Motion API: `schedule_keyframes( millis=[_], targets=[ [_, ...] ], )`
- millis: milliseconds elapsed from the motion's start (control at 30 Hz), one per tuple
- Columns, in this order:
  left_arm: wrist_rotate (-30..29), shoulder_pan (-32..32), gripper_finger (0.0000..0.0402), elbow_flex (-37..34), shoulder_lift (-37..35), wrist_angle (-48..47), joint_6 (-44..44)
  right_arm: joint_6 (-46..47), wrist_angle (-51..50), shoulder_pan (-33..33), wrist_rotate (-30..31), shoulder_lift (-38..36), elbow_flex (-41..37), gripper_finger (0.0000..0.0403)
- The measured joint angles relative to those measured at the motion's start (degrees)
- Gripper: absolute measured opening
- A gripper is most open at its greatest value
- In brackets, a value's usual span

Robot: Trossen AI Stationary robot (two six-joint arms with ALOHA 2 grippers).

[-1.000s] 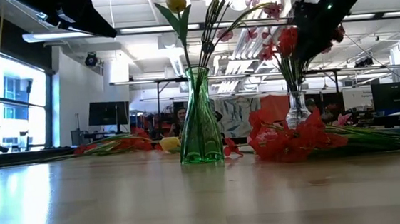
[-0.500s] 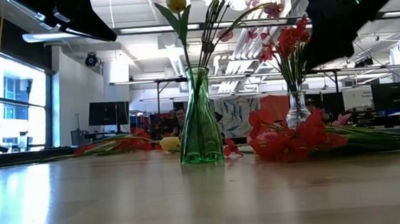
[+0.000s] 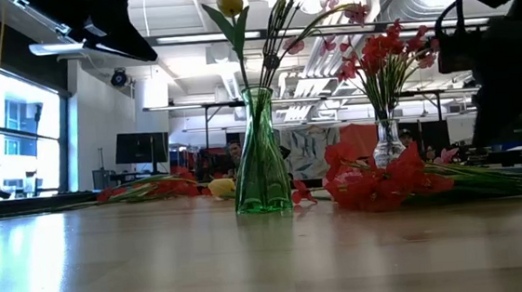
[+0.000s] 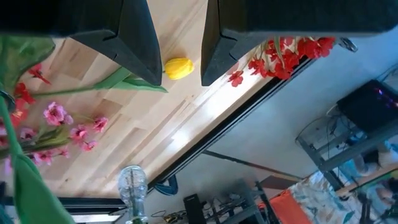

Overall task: Sort flowers into vase by color
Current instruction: Put the pink flowers into the green vase

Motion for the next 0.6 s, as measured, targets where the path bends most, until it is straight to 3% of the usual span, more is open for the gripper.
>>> schedule_keyframes(
  millis=[400, 600],
  targets=[
    [1.35, -0.02, 0.0102, 0.0, 0.0, 0.0, -0.22, 2.49, 0.16, 4.84, 1.52, 18.6, 0.13, 0.0227],
    [1.33, -0.02, 0.0102, 0.0, 0.0, -0.02, -0.22, 1.27, 0.77, 4.2, 0.77, 22.49, 0.51, 0.0149]
  ],
)
